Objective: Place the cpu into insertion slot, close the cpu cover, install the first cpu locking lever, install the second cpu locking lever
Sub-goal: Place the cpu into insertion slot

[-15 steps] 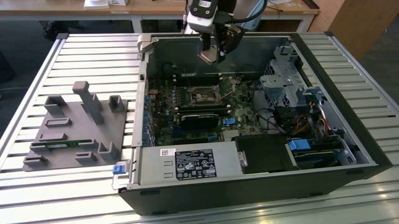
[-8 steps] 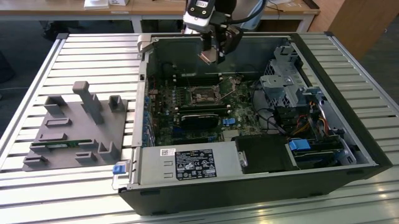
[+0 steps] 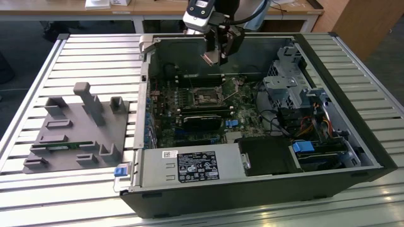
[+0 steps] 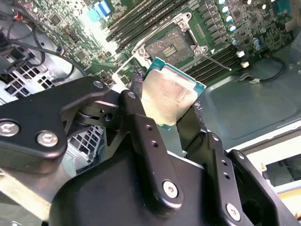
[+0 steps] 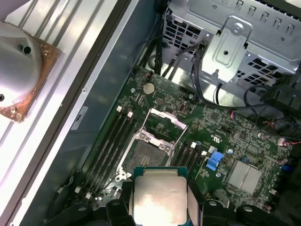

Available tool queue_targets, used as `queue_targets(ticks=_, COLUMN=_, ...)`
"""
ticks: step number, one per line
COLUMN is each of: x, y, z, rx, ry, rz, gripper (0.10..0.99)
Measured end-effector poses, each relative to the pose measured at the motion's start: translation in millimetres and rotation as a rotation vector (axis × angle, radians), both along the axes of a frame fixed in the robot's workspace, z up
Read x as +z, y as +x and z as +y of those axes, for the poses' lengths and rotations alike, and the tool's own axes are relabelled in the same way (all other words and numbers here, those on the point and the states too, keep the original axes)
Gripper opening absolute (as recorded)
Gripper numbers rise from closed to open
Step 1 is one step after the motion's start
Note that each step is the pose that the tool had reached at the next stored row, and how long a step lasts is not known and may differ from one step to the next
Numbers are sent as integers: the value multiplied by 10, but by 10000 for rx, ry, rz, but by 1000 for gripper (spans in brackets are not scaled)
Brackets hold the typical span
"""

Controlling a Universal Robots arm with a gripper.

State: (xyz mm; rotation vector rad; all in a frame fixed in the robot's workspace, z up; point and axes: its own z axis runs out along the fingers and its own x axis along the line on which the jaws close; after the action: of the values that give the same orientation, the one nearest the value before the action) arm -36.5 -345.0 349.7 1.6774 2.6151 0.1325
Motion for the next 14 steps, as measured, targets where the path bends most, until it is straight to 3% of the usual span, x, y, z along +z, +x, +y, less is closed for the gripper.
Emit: queue_targets(ticks=14, x=-19, y=0, z=5, rx=-996, ry=1, rz=0, gripper=541)
